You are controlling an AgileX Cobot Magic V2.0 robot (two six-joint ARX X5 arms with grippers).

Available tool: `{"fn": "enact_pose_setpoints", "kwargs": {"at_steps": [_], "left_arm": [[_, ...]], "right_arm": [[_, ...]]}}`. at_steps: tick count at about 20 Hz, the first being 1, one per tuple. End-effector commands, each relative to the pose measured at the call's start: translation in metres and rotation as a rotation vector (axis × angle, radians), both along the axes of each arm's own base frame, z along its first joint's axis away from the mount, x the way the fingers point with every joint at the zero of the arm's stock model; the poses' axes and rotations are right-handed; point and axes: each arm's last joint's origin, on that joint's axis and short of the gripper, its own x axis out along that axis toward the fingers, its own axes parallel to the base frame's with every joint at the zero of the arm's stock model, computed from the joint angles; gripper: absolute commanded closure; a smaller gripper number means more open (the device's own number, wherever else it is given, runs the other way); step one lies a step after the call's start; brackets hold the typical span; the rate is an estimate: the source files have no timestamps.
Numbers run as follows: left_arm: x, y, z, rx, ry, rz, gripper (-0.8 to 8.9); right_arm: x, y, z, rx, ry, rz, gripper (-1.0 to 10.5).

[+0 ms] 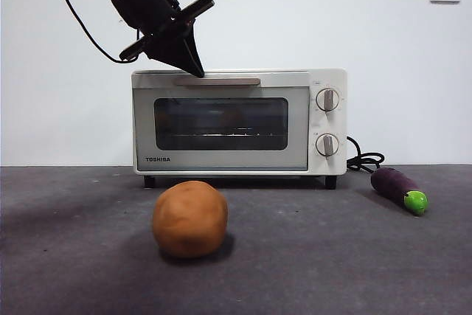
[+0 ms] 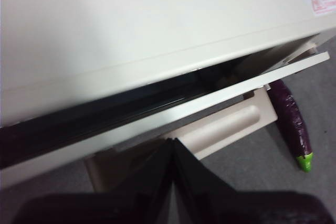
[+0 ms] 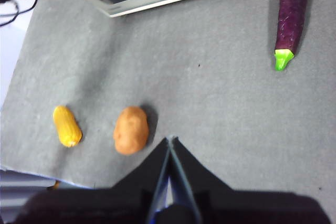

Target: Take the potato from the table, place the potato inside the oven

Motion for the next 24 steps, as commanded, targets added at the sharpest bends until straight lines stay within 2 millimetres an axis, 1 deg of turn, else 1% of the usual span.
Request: {"fn": "enact_pose_setpoints", "kwargs": {"at_steps": [1, 5, 12, 16, 22, 24], "left_arm": [[0.002, -0.003, -0.036, 0.105, 0.117, 0.009, 8.19], [-0.001, -0.003, -0.038, 0.142, 0.143, 0.026, 8.19], [-0.006, -0.007, -0.042, 0.212, 0.164, 0.054, 8.19], [-0.012, -0.015, -0.043, 0.238, 0.181, 0.041, 8.19], [-0.019, -0.029, -0.045, 0.296, 0.17, 0.039, 8.19], [-0.023, -0.035, -0.046, 0.304, 0.179, 0.025, 8.19]], "right_arm": [[-0.01, 0.0, 0.004, -0.013, -0.036, 0.012, 9.5], [-0.023, 0.001, 0.006, -0.014, -0.063, 0.012, 9.5], [-0.036, 0.0, 0.006, -0.041, -0.075, -0.001, 9.5], [-0.042, 0.0, 0.004, -0.061, -0.056, 0.005, 9.5], [-0.044, 0.0, 0.001, -0.077, -0.025, 0.002, 9.5], [-0.048, 0.0, 0.001, -0.077, -0.024, 0.002, 9.5]]}}
